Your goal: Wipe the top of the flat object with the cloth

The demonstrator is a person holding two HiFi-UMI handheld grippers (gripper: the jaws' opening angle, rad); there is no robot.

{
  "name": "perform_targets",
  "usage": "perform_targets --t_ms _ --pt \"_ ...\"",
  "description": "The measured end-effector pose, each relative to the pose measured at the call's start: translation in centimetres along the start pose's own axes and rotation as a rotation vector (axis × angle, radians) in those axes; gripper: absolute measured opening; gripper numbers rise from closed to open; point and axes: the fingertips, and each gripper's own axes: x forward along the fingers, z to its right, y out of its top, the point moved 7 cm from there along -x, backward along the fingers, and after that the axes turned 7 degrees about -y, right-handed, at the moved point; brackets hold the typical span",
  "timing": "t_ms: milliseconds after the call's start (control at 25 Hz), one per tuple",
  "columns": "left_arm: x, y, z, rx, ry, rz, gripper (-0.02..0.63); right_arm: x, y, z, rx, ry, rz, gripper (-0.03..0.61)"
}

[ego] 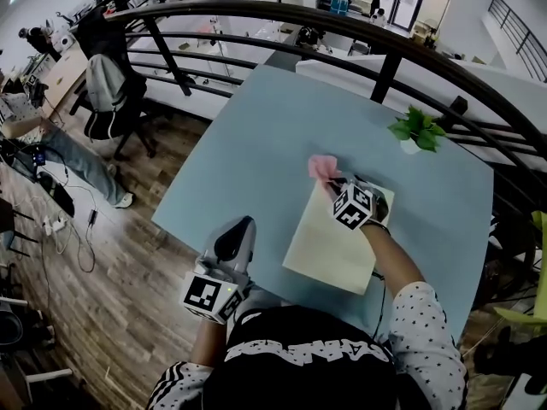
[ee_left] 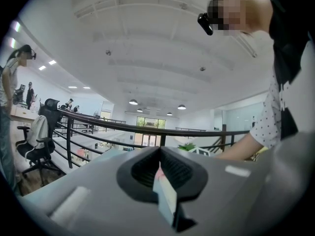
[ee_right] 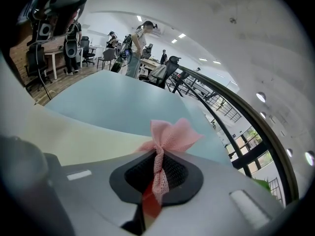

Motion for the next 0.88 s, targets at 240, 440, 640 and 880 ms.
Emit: perform_targets --t_ms 240,440,640,880 --pt "0.3 -0.4 0.8 -0.013 -0.013 -0.009 0.000 -0.6 0.3 -1.8 -0.040 0.023 0.020 0.008" --pt "0.5 -0.5 1.5 -0.009 -0.020 -0.005 0.000 -1.5 0.6 -3.2 -0.081 0.038 0.034 0.008" --pt "0.4 -0.8 2.0 0.000 -0.021 -0.014 0.000 -2.6 1.0 -4.8 -0.111 0.056 0.055 0.008" --pt "0.3 -0.7 3.0 0.001 -0.028 -0.002 0.000 -3.9 1.2 -6.7 -0.183 0.062 0.067 0.006"
